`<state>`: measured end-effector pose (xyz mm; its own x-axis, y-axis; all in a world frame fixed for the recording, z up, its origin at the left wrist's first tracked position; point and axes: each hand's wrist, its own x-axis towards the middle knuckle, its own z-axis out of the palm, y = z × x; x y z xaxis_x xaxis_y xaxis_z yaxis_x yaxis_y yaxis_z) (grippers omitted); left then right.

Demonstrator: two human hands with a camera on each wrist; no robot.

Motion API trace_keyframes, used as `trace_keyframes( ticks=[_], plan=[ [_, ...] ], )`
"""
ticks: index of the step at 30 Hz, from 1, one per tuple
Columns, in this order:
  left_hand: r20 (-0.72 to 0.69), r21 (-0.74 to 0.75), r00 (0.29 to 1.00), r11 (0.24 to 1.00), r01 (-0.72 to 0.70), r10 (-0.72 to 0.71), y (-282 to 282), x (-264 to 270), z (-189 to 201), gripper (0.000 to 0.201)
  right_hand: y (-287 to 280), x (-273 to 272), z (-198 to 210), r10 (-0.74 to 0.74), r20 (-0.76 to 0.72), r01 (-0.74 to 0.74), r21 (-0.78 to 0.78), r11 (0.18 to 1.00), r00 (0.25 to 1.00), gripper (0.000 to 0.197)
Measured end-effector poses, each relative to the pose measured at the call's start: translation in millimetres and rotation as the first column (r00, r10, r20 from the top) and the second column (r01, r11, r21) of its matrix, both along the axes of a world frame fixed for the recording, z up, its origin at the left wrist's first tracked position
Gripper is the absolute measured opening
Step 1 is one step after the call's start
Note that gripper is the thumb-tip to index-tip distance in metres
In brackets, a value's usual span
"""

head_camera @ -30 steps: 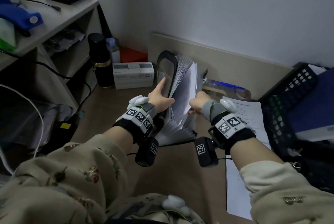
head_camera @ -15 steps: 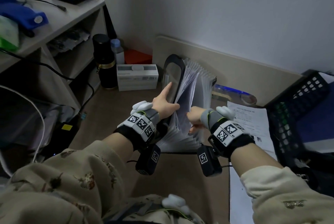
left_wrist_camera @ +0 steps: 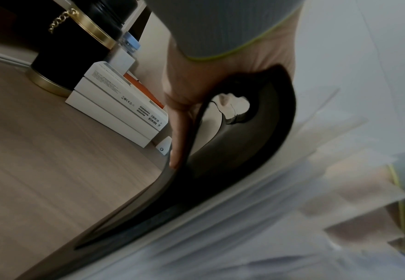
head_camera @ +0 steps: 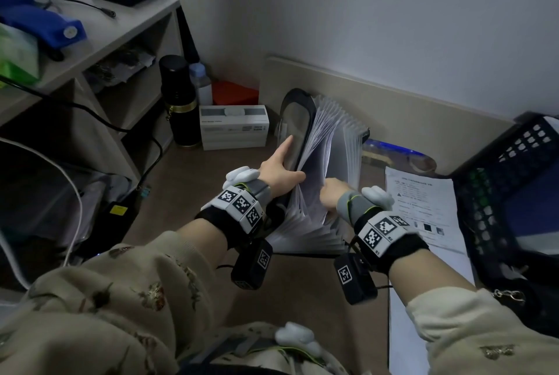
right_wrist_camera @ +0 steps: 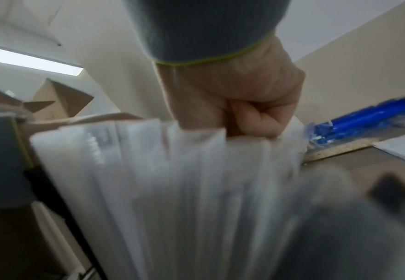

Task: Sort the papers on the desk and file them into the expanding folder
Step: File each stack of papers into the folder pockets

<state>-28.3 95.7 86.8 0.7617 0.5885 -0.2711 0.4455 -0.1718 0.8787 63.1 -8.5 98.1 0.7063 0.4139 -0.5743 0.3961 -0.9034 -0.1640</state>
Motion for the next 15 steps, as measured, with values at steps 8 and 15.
trace_keyframes(
  ticks=[8, 15],
  plan=[
    [0.002, 0.006, 1.0, 1.0, -0.009, 0.009, 0.2, 1.0, -0.8, 0.089, -9.1, 5.4, 8.9, 0.155, 0.245, -0.178, 0.075, 0.981, 0.957, 0.038],
    [0.006, 0.012, 1.0, 1.0, -0.011, 0.011, 2.7, -0.1, -0.8, 0.088, -10.3, 5.4, 17.5, 0.117, 0.289, -0.114, -0.027, 0.993, 0.95, 0.032]
  ],
)
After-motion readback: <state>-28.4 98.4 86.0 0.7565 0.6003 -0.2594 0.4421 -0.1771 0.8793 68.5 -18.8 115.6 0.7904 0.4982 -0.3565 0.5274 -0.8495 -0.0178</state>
